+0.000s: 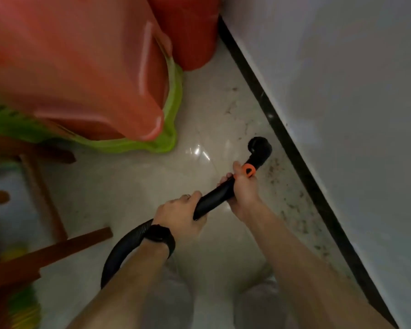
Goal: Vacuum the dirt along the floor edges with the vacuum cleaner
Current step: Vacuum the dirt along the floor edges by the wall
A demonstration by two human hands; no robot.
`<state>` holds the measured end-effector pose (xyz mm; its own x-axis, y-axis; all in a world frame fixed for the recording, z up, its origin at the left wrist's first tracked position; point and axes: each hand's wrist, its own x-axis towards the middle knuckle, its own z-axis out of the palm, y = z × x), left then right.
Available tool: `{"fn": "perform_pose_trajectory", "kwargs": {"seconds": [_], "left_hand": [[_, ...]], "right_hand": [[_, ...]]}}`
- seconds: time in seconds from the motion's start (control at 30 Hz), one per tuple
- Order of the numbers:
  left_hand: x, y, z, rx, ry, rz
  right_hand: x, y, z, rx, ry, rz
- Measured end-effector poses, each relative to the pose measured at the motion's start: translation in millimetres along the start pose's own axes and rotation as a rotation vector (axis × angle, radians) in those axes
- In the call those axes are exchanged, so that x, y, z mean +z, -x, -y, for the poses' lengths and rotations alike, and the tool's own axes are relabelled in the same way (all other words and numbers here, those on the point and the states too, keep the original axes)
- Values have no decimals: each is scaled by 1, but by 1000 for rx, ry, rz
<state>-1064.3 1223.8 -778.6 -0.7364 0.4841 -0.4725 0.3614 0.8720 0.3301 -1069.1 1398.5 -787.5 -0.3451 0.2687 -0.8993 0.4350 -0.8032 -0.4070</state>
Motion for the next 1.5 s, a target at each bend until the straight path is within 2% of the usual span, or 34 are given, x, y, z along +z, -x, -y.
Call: {"fn": "perform_pose_trajectory", "kwargs": {"seconds": [0.17,0.33,0.5,0.67,0.9,1.17,1.37,1.5], "left_hand": [[60,-31,54,-80,49,37],[86,-68,96,-130,95,-36],[100,-127,114,-102,95,-105],[129,-156,113,-31,25,-108],[137,-171,106,-61,74,-139],[96,-190,103,-137,188,-182],[97,-170,113,-222,270,-260],[93,-158,133,-275,224,-257]], "right_hand": [[27,-74,-50,-19,118,64],[66,-126,-64,-86,225,175],[92,-177,-50,-199,237,155],[74,-213,-49,-177,191,163],[78,-228,-40,-224,253,174],[128,-221,-13,-280,375,235],[148,-222,-17,-175,473,418],[162,-217,-36,-134,459,428]]}}
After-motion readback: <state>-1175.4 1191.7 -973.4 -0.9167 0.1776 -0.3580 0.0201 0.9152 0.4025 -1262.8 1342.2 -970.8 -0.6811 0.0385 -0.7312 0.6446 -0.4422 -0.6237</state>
